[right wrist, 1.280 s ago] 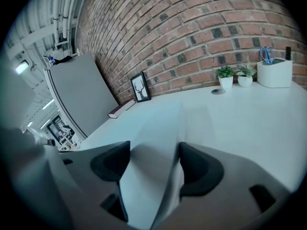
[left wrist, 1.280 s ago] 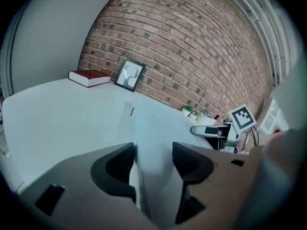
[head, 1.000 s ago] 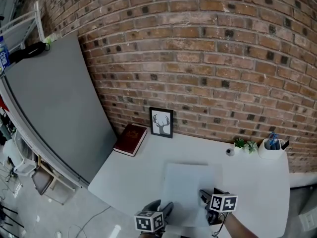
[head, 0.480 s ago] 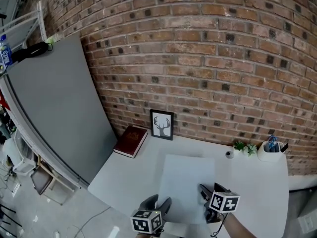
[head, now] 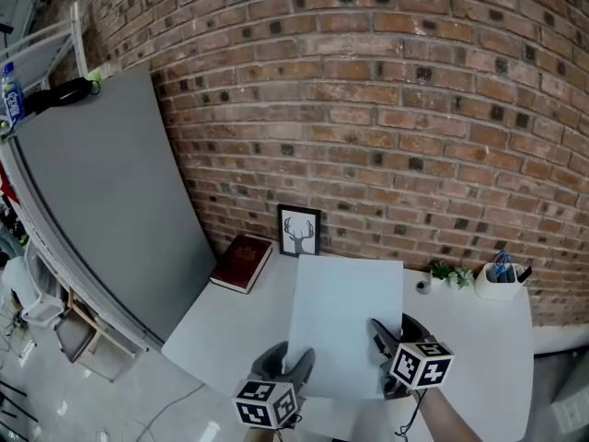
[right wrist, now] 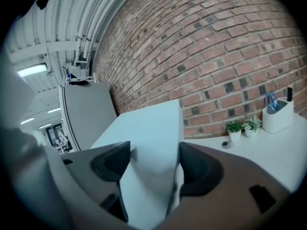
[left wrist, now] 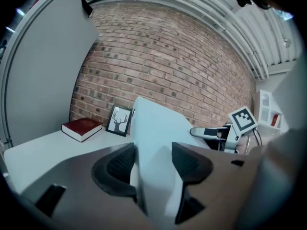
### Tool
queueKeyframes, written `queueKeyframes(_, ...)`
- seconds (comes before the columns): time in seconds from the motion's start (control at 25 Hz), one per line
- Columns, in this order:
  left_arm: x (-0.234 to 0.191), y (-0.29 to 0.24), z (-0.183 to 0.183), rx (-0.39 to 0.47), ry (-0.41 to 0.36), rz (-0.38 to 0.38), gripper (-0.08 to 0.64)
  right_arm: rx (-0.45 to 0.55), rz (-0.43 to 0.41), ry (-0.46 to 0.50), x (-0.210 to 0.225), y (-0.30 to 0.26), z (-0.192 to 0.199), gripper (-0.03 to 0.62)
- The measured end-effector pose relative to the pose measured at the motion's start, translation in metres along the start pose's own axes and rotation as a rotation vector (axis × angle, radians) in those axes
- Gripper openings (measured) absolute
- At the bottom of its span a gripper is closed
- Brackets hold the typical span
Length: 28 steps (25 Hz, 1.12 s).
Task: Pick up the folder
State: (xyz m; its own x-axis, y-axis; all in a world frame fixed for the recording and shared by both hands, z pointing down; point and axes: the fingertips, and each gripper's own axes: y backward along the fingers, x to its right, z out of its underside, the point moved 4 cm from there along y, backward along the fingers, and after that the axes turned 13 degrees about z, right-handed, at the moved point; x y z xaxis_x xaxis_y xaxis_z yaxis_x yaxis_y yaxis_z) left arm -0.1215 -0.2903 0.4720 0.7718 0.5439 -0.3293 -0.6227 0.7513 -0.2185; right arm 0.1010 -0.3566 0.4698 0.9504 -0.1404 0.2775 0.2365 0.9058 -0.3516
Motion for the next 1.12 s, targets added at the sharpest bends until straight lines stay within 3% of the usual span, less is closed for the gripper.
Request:
queueKeyframes(0.72, 0.026, 0.015, -0.069, 0.155, -0.120, 0.037, 0.241, 0.259, 0.000, 0.088, -0.031, 0.046, -0.088, 0.322)
queueKeyframes(1.12, 0.038, 0.023, -0.087, 0.218, -0.161, 0.048, 0.241, 0.323, 0.000, 0.081, -0.036, 0.064, -0.108, 0.316)
